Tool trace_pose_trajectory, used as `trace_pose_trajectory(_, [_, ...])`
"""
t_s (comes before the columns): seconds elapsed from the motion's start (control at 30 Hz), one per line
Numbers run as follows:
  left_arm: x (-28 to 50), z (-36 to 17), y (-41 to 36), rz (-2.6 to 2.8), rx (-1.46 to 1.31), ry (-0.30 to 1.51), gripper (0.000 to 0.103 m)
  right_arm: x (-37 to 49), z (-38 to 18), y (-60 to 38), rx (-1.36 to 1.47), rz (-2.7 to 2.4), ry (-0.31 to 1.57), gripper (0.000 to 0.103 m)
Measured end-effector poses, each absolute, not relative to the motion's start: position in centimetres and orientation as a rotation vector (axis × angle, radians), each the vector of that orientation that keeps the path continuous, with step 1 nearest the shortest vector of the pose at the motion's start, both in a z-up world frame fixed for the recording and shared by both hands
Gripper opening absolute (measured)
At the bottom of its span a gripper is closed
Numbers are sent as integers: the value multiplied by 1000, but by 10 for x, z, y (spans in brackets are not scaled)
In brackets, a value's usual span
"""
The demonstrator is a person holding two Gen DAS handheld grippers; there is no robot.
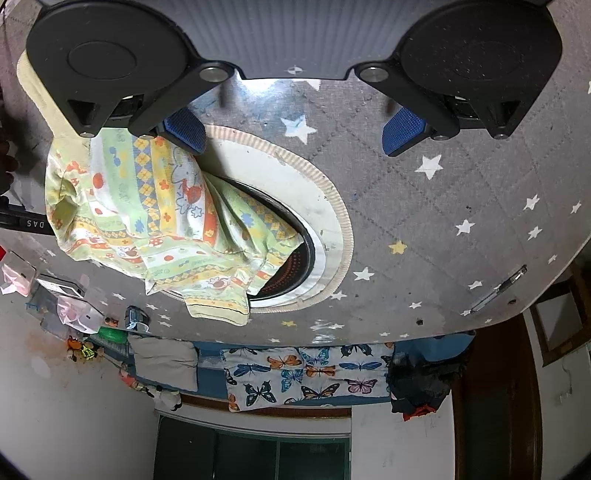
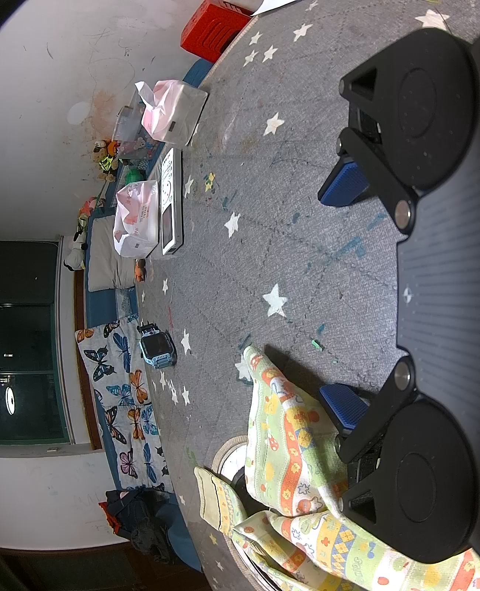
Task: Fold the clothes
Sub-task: 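Move both tools toward the crumpled striped shirt on the table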
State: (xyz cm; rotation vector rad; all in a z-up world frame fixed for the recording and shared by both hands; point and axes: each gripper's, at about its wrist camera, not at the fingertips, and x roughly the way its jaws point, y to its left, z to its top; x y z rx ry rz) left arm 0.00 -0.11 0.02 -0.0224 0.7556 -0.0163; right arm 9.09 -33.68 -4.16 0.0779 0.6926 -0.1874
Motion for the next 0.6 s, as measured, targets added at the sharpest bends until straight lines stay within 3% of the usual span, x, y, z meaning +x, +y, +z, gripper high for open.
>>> trace_pose_trajectory(0.6, [0,-1,-16,-27,4,796,103,66,-38,-332,71,-141,694,103])
